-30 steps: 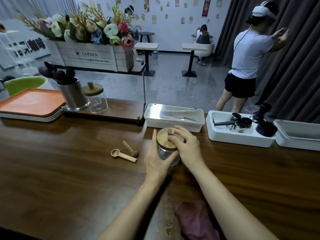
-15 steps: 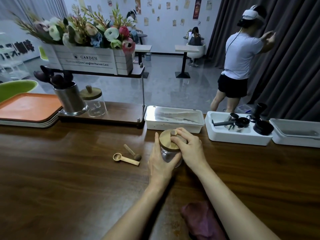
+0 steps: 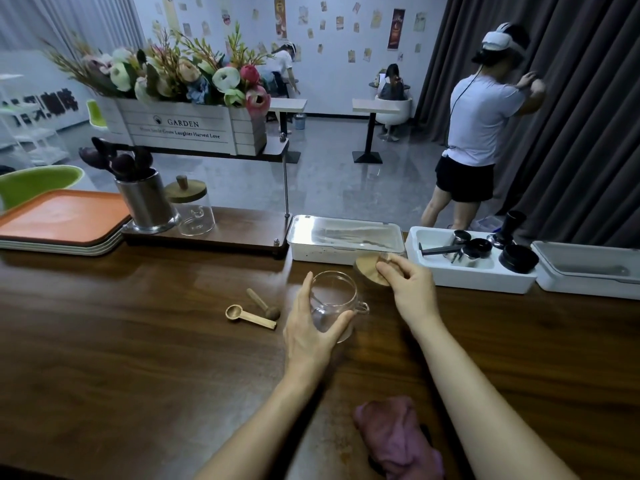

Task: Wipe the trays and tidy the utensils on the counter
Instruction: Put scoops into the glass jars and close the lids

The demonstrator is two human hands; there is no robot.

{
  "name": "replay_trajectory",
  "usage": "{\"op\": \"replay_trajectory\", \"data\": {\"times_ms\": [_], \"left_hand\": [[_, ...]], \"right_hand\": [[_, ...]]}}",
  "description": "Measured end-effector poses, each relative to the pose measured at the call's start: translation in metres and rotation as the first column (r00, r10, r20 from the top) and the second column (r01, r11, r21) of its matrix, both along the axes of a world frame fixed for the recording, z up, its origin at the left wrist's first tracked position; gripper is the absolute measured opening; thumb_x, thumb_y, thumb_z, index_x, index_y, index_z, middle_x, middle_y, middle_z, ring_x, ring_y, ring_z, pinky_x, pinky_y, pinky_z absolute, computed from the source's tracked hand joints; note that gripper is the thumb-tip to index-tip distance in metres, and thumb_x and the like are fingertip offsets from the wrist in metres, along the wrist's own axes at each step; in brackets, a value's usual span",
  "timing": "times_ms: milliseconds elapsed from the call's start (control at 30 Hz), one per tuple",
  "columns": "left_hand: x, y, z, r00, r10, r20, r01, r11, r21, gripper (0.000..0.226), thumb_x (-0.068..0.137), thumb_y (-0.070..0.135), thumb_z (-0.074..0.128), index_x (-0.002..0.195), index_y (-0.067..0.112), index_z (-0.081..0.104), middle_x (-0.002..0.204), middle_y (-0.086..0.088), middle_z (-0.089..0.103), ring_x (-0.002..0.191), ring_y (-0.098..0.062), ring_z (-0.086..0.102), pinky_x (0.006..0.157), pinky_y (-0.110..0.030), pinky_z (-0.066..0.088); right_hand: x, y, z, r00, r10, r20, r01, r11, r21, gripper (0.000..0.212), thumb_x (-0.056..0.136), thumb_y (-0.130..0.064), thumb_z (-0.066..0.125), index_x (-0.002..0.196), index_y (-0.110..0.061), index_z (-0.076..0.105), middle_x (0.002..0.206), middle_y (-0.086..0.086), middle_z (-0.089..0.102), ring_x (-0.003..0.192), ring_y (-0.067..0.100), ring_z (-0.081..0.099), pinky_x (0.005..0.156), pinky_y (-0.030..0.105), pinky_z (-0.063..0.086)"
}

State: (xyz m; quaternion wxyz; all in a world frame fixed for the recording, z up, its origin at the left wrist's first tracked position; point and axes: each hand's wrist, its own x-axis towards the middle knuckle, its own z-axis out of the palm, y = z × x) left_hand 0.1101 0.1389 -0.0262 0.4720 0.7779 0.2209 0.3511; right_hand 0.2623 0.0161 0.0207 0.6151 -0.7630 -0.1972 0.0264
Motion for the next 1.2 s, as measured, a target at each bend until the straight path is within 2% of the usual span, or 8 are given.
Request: {"op": "replay_trajectory", "data": {"times_ms": [200, 333, 467, 567, 733, 833, 967, 1200], "left_hand": [[-0.035, 0.005, -0.005, 0.998, 0.057, -0.005, -0.056, 0.995, 0.082, 0.085, 0.073, 0.062, 0.081, 0.145, 0.056, 0.035, 0.145, 0.024, 0.052, 0.134, 0.004, 0.049, 0.107, -0.030, 0.047], [-0.047, 0.009, -0.006, 0.997, 0.076, -0.007, -0.075, 0.995, 0.071, 0.085, 0.072, 0.062, 0.081, 0.144, 0.058, 0.037, 0.143, 0.026, 0.054, 0.134, 0.003, 0.049, 0.104, -0.038, 0.052], [-0.049, 0.017, -0.004, 0.999, 0.049, -0.022, -0.048, 0.997, 0.058, 0.086, 0.073, 0.058, 0.082, 0.147, 0.053, 0.038, 0.144, 0.027, 0.052, 0.136, 0.004, 0.048, 0.107, -0.037, 0.050], [-0.054, 0.029, -0.007, 0.998, 0.048, -0.042, -0.046, 0.997, 0.061, 0.087, 0.073, 0.058, 0.082, 0.147, 0.052, 0.038, 0.144, 0.025, 0.054, 0.134, 0.001, 0.051, 0.106, -0.037, 0.051], [-0.071, 0.057, -0.012, 0.996, 0.071, -0.046, -0.070, 0.997, 0.022, 0.089, 0.072, 0.063, 0.080, 0.149, 0.048, 0.039, 0.137, 0.016, 0.063, 0.124, 0.001, 0.060, 0.105, -0.036, 0.051], [-0.080, 0.071, -0.011, 0.995, 0.094, -0.038, -0.093, 0.995, 0.027, 0.087, 0.071, 0.062, 0.079, 0.148, 0.048, 0.040, 0.142, 0.019, 0.059, 0.127, 0.001, 0.057, 0.106, -0.030, 0.049], [-0.090, 0.088, -0.012, 0.988, 0.144, -0.048, -0.142, 0.989, 0.049, 0.088, 0.070, 0.065, 0.076, 0.148, 0.050, 0.039, 0.142, 0.020, 0.057, 0.127, 0.005, 0.055, 0.099, -0.007, 0.041], [-0.096, 0.099, -0.010, 0.983, 0.178, -0.037, -0.177, 0.984, 0.025, 0.093, 0.068, 0.067, 0.074, 0.151, 0.040, 0.042, 0.143, 0.018, 0.056, 0.128, 0.006, 0.053, 0.098, -0.003, 0.036]], "right_hand": [[-0.006, -0.001, -0.034, 0.998, -0.054, -0.010, 0.050, 0.967, -0.250, 0.014, 0.090, -0.031, 0.072, 0.104, -0.031, 0.075, 0.101, -0.007, 0.071, 0.108, 0.019, 0.063, 0.083, 0.026, 0.042], [-0.006, 0.010, -0.043, 0.998, -0.061, -0.021, 0.049, 0.931, -0.361, 0.029, 0.091, -0.039, 0.070, 0.119, -0.030, 0.073, 0.141, 0.008, 0.060, 0.141, 0.031, 0.042, 0.115, 0.047, 0.032], [-0.007, 0.021, -0.040, 0.999, -0.039, -0.001, 0.035, 0.892, -0.451, 0.032, 0.093, -0.037, 0.068, 0.124, -0.029, 0.070, 0.150, 0.011, 0.051, 0.147, 0.034, 0.030, 0.121, 0.052, 0.018], [-0.013, 0.033, -0.036, 0.989, -0.008, 0.147, 0.072, 0.898, -0.435, 0.040, 0.093, -0.031, 0.070, 0.132, -0.023, 0.065, 0.154, 0.007, 0.047, 0.150, 0.027, 0.028, 0.123, 0.048, 0.013], [-0.038, 0.077, -0.024, 0.918, 0.124, 0.376, -0.007, 0.955, -0.296, 0.029, 0.090, -0.024, 0.074, 0.119, -0.023, 0.074, 0.125, -0.004, 0.070, 0.123, 0.015, 0.060, 0.102, 0.024, 0.040], [-0.051, 0.108, -0.027, 0.918, 0.286, 0.274, -0.160, 0.900, -0.405, 0.022, 0.090, -0.031, 0.073, 0.111, -0.027, 0.077, 0.108, -0.009, 0.075, 0.098, 0.013, 0.066, 0.088, 0.028, 0.049], [-0.064, 0.146, -0.042, 0.882, 0.455, 0.123, -0.309, 0.756, -0.577, 0.007, 0.090, -0.040, 0.069, 0.091, -0.035, 0.074, 0.088, -0.011, 0.066, 0.084, 0.011, 0.058, 0.070, 0.028, 0.041], [-0.061, 0.174, -0.040, 0.852, 0.514, 0.098, -0.327, 0.669, -0.667, 0.022, 0.079, -0.051, 0.077, 0.093, -0.035, 0.072, 0.087, -0.014, 0.055, 0.089, 0.013, 0.054, 0.078, 0.031, 0.049]]}}
